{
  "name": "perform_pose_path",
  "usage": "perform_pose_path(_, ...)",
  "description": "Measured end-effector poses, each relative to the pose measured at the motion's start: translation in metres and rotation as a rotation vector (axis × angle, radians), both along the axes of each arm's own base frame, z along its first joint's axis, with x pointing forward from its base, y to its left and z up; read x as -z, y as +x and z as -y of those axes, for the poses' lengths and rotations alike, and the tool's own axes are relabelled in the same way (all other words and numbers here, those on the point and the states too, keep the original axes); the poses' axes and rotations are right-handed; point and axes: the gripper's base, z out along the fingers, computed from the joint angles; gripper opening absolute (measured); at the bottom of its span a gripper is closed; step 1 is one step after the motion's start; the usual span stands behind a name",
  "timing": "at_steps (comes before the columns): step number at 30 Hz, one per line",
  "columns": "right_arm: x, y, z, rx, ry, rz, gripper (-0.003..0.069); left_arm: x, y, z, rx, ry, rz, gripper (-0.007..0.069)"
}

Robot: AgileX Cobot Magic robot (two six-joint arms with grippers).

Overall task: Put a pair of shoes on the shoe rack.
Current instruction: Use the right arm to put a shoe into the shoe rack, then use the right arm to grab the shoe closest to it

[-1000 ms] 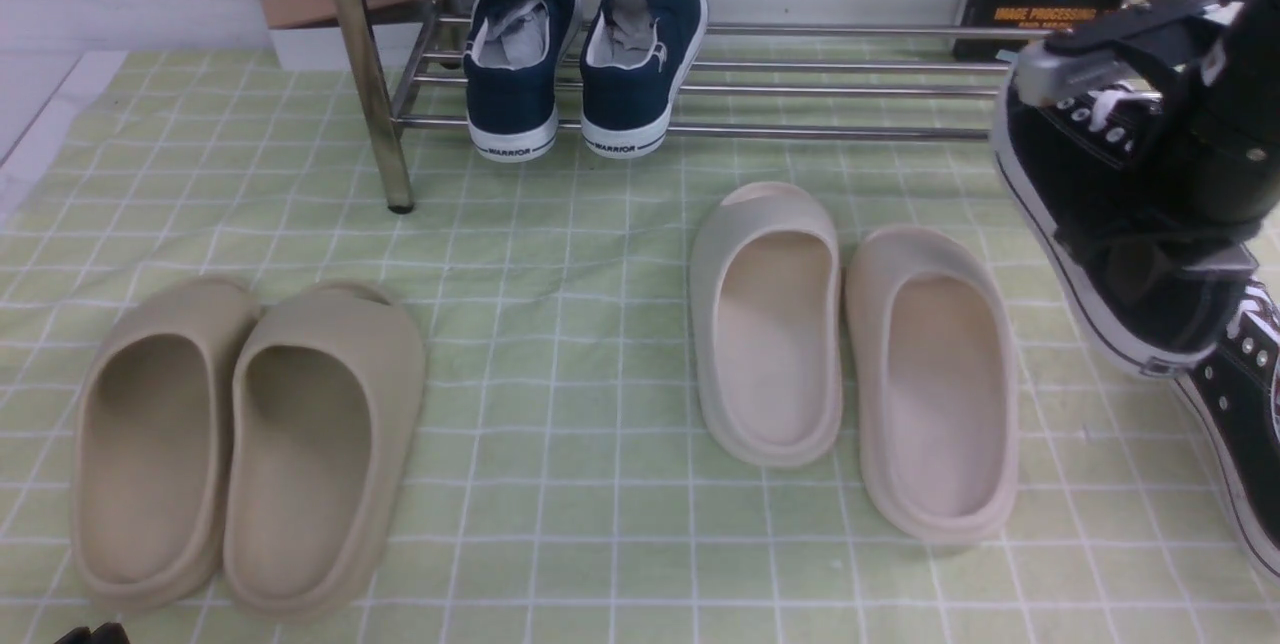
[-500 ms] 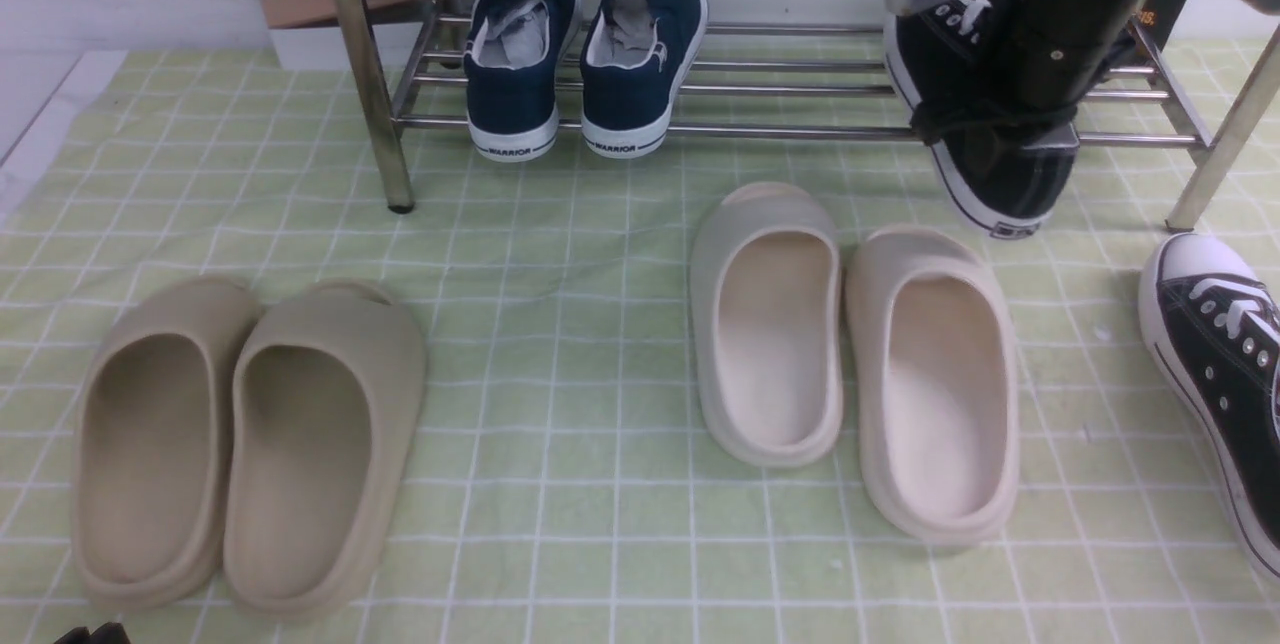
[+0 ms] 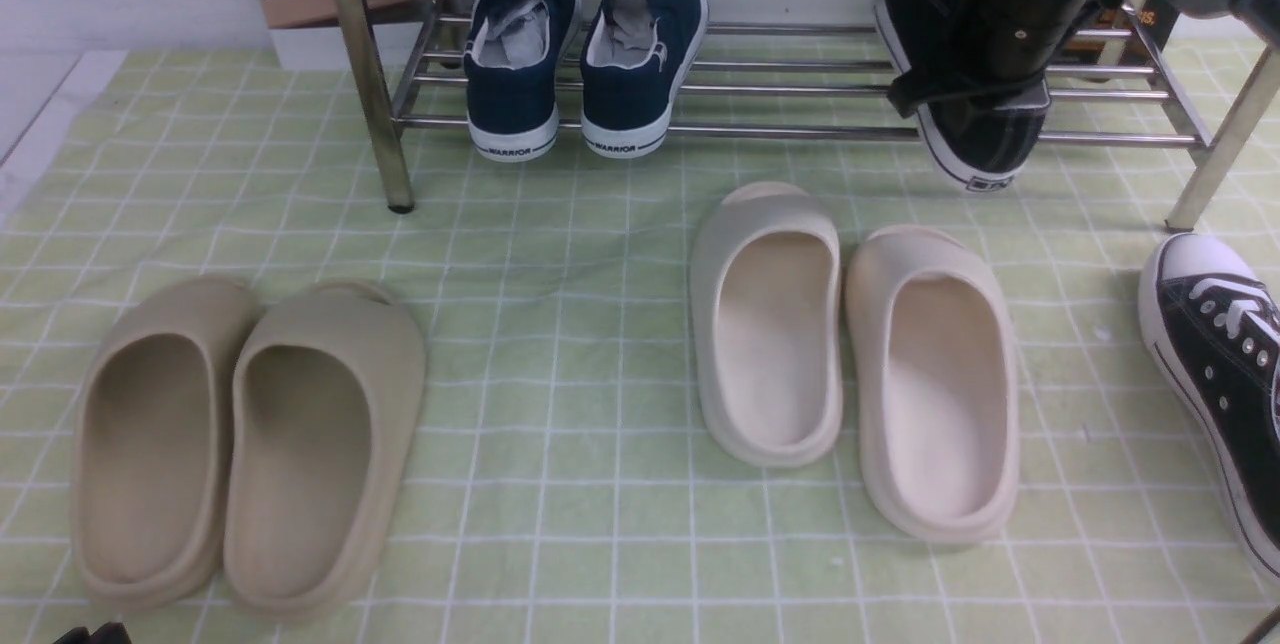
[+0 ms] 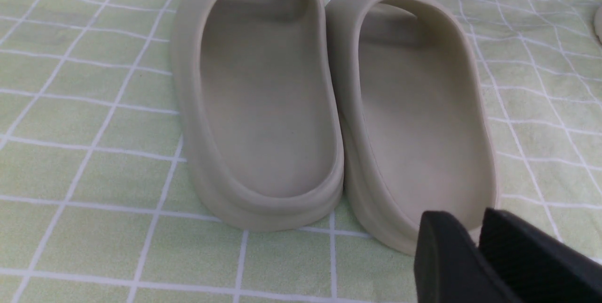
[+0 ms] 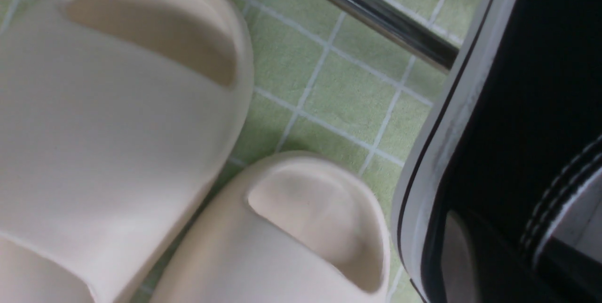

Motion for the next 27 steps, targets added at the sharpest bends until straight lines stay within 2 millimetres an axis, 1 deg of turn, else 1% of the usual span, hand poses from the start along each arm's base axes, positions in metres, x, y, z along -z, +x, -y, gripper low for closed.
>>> perform_pose_path(4,0.001,0.002,0.0,-0.006,0.0,0.011,0.0051,0.0,0.0,0.0,0.0,0.0,0.0,0.0132)
perform_pose_path(6,0.001,0.003,-0.001,-0.008,-0.001,0.018,0.0094,0.0,0.0,0.0,0.0,0.0,0.0,0.0134)
perform_pose_path(7,0.0,0.003,0.0,-0.008,-0.006,0.025,0.0134,0.0,0.0,0.0,0.0,0.0,0.0,0.0134)
perform_pose_path(9,-0.002,0.003,0.0,-0.008,-0.007,0.03,0.0169,0.0,0.0,0.0,0.0,0.0,0.0,0.0134)
perform_pose_path(11,-0.011,-0.001,0.002,0.007,-0.006,0.039,0.0266,0.0,0.0,0.0,0.0,0.0,0.0,0.0134)
perform_pose_path(12,-0.016,-0.003,0.002,0.017,-0.001,0.041,0.0287,0.0,0.0,0.0,0.0,0.0,0.0,0.0134)
perform_pose_path(13,-0.023,-0.007,0.003,0.029,0.004,0.036,0.0332,0.0,0.0,0.0,0.0,0.0,0.0,0.0134)
perform_pose_path(16,-0.043,-0.018,0.006,0.048,0.017,0.048,0.0393,0.0,0.0,0.0,0.0,0.0,0.0,0.0134)
perform_pose_path(17,-0.051,-0.022,0.007,0.053,0.023,0.06,0.0404,0.0,0.0,0.0,0.0,0.0,0.0,0.0135)
perform_pose_path(18,-0.054,-0.023,0.008,0.054,0.025,0.066,0.0405,0.0,0.0,0.0,0.0,0.0,0.0,0.0136)
perform_pose_path(20,-0.072,-0.033,0.01,0.07,0.043,0.094,0.0412,0.0,0.0,0.0,0.0,0.0,0.0,0.0137)
perform_pose_path(21,-0.084,-0.041,0.012,0.076,0.052,0.113,0.0412,0.0,0.0,0.0,0.0,0.0,0.0,0.0137)
perform_pose_path(22,-0.083,-0.041,0.012,0.077,0.052,0.11,0.0412,0.0,0.0,0.0,0.0,0.0,0.0,0.0137)
perform_pose_path(23,-0.097,-0.054,0.015,0.09,0.071,0.128,0.0408,0.0,0.0,0.0,0.0,0.0,0.0,0.0137)
perform_pose_path(24,-0.097,-0.055,0.015,0.091,0.074,0.124,0.0407,0.0,0.0,0.0,0.0,0.0,0.0,0.0137)
perform_pose_path(25,-0.108,-0.067,0.017,0.093,0.086,0.134,0.0403,0.0,0.0,0.0,0.0,0.0,0.0,0.0138)
perform_pose_path(27,-0.115,-0.085,0.021,0.096,0.093,0.123,0.0392,0.0,0.0,0.0,0.0,0.0,0.0,0.0142)
